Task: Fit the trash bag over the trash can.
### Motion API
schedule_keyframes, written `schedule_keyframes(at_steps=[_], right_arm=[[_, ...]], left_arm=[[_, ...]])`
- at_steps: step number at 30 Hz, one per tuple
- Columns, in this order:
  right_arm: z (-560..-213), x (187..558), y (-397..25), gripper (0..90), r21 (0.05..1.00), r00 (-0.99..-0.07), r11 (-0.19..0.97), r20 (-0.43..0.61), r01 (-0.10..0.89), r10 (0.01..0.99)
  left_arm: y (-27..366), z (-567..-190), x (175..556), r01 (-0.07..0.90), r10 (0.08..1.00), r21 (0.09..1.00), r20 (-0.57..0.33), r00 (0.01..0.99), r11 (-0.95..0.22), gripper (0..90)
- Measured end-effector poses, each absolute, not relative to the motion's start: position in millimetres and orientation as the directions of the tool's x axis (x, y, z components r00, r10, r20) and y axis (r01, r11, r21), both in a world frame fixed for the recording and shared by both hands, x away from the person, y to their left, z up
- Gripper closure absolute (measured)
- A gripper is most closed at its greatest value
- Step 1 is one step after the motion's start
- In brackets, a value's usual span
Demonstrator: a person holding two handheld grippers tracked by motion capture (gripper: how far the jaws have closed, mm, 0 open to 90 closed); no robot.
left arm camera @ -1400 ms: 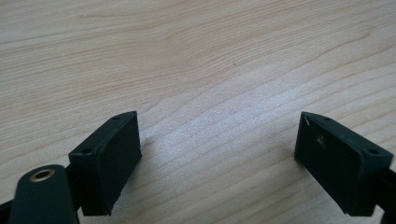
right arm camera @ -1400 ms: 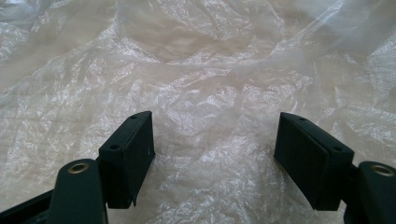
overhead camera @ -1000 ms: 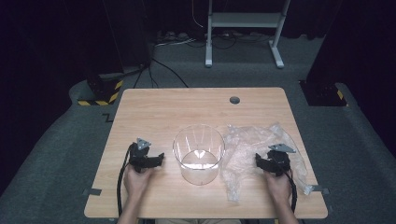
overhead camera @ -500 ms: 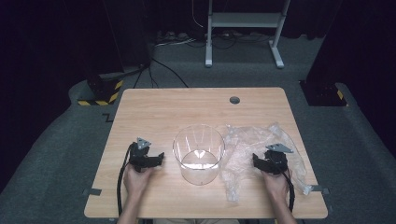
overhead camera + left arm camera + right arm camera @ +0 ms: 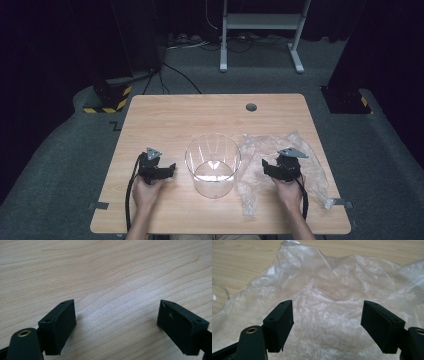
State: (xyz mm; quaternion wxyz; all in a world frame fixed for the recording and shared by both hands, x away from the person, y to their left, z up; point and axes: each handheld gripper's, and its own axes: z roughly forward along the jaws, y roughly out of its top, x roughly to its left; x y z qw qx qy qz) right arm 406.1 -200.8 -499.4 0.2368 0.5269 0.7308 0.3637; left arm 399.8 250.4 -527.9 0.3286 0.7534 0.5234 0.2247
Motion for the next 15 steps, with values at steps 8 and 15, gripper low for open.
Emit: schedule_keyframes(at_steps=[8,15], right_arm=[[-494,417,-185,26.6,0.790,-0.368,0.176,0.066,0.587,0.928],[-495,431,-168,28.0,0.783,-0.388,0.179,0.086,0.596,0.918]], left_arm=[[250,-528,400,0.641,0.936,0.730,-0.005,0.351,-0.236,15.4],[250,-528,400,0.641,0.936,0.730,-0.005,0.351,-0.236,15.5]])
